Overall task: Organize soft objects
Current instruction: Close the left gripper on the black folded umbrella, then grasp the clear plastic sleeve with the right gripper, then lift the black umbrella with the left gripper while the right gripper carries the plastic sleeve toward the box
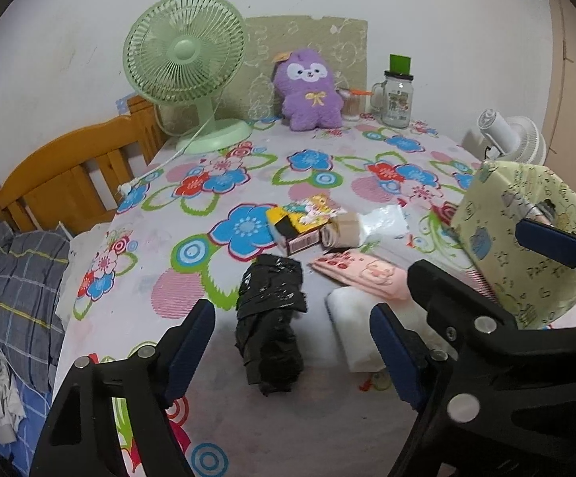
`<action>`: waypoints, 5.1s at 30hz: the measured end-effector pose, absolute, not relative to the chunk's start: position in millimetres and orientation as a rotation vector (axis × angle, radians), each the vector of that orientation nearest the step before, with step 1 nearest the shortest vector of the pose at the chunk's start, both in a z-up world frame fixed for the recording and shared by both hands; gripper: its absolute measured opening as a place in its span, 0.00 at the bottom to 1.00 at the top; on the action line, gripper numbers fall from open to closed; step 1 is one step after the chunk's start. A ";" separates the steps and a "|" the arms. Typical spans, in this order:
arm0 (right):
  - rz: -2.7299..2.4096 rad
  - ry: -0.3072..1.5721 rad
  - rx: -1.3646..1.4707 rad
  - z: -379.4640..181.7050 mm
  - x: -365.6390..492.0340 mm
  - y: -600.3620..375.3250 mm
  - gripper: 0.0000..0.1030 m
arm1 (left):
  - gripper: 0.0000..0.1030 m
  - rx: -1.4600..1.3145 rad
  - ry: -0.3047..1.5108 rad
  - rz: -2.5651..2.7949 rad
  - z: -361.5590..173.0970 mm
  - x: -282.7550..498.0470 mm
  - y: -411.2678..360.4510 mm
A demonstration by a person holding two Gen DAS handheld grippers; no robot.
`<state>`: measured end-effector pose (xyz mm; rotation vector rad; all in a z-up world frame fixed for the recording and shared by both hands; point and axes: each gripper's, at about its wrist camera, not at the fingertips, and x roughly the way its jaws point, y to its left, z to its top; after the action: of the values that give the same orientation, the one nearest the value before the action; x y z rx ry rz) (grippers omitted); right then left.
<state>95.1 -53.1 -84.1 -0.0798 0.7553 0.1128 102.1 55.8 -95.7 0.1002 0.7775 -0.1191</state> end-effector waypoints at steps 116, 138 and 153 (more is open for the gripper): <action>0.220 0.798 -0.015 -82.4 110.0 -65.5 0.12 | 0.38 0.152 0.767 -0.165 -80.6 106.5 20.7; 0.194 0.709 -0.012 -32.8 74.2 -88.9 0.12 | 0.38 0.167 0.674 -0.188 -35.8 75.1 -2.4; 0.178 0.658 -0.011 -0.7 68.8 -121.3 0.12 | 0.38 0.195 0.630 -0.207 -7.0 70.2 -33.7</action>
<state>68.8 -121.3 -0.7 -0.0110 0.6575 0.1778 70.2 -33.7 -7.0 0.1951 0.6302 -0.2069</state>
